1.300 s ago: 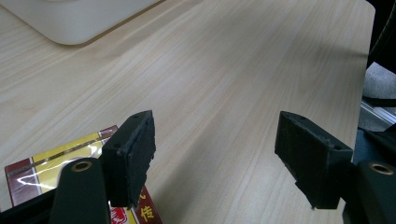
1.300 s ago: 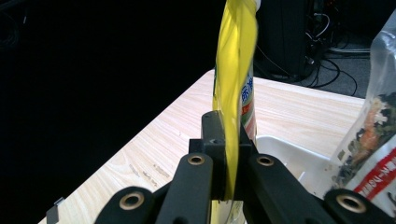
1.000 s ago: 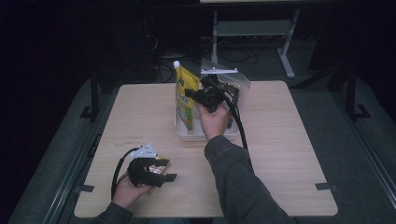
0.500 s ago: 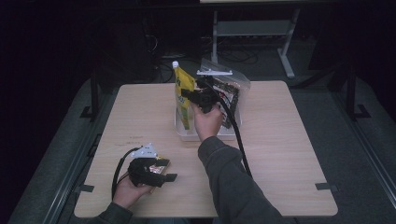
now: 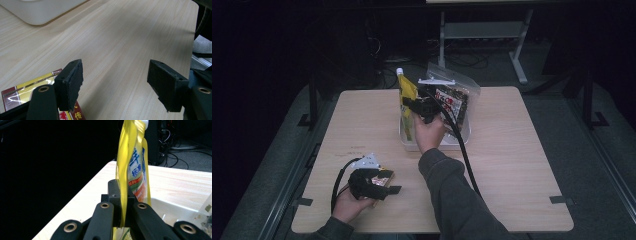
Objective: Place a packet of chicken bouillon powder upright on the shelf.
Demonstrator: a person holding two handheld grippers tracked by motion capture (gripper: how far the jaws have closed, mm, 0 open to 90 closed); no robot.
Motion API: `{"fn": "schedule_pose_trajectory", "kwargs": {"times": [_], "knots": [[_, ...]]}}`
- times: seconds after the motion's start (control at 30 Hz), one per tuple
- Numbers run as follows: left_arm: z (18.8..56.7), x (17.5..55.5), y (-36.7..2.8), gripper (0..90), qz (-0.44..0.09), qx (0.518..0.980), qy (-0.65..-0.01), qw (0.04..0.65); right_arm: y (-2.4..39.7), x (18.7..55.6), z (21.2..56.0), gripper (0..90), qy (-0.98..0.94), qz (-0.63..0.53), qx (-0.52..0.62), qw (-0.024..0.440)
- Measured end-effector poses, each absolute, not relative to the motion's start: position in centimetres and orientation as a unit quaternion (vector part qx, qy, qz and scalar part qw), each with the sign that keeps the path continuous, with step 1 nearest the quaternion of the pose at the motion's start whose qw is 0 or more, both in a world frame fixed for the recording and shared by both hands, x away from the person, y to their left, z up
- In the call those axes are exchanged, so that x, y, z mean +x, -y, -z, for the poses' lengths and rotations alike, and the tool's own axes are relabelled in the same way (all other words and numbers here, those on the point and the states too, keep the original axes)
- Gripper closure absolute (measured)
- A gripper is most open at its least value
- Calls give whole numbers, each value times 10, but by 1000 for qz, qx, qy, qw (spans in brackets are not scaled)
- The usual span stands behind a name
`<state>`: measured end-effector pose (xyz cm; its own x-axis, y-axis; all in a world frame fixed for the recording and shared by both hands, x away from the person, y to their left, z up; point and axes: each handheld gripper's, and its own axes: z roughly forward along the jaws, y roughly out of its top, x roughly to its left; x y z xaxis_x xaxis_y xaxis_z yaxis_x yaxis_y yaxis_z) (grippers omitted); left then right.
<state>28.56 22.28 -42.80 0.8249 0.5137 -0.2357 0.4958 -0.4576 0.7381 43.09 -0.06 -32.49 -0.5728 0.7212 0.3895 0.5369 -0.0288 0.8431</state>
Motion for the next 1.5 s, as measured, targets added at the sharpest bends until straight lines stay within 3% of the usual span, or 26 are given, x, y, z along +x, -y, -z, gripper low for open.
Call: {"fn": "schedule_pose_trajectory", "kwargs": {"times": [0.73,1.5], "knots": [[427,285,-224,282,-8,851,-295,433,-7,430,348,894,-692,-558,445,107],[425,285,-225,282,-8,849,-296,436,-7,430,347,893,-710,-547,421,138]]}}
